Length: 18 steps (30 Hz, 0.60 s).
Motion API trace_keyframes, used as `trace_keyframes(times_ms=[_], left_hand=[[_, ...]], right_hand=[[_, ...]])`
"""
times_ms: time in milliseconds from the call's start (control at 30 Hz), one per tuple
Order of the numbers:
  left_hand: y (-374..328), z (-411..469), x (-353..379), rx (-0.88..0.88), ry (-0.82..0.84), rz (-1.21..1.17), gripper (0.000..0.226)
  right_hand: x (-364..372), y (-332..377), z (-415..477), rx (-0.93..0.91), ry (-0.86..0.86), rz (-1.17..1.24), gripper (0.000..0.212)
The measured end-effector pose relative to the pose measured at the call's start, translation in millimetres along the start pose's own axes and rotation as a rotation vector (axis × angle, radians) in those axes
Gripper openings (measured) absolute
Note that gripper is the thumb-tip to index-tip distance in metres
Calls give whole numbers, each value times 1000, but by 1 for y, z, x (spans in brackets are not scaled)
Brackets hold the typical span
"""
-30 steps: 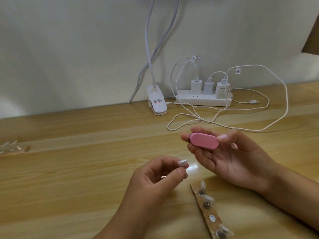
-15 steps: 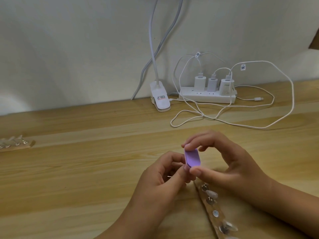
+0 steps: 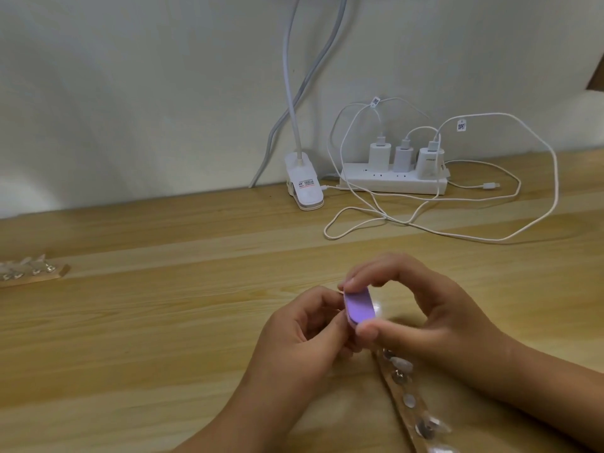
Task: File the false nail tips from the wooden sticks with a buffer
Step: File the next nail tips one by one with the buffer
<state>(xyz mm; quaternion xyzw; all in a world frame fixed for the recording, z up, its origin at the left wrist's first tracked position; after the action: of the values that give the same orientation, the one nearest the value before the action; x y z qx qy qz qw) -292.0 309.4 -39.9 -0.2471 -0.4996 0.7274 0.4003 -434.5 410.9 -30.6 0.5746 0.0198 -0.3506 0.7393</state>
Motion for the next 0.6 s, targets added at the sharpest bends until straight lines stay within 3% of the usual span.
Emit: trace_keyframes(times_ms=[100,233,367,500,600], left_hand=[[-2,-1,0,-2,7,2,10],[0,-2,0,5,20,11,13],[1,0,-1,7,5,-8,11],[0,-1,0,5,-1,-26,12],[3,0,-1,6,-19,-25,13]], right_hand=[[-3,-4,3,135,-10,44,30],[0,0,-1,-12,32,10,29],[-3,-7,3,141,-12,76,30],[-1,-4,0,69,14,63,43],[-1,-6,3,131,-3,115,55]])
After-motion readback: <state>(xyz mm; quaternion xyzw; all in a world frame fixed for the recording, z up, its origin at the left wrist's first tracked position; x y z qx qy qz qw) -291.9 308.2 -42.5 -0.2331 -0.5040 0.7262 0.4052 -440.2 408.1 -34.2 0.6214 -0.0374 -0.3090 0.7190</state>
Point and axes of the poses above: each hand's wrist, its own z-axis towards the middle knuckle, its own x-axis out of the palm, y = z × x, the point moved 1 cm from there along z, towards the middle knuckle, and after that the axes turned 14 degrees about x, right-handed, at the moved point
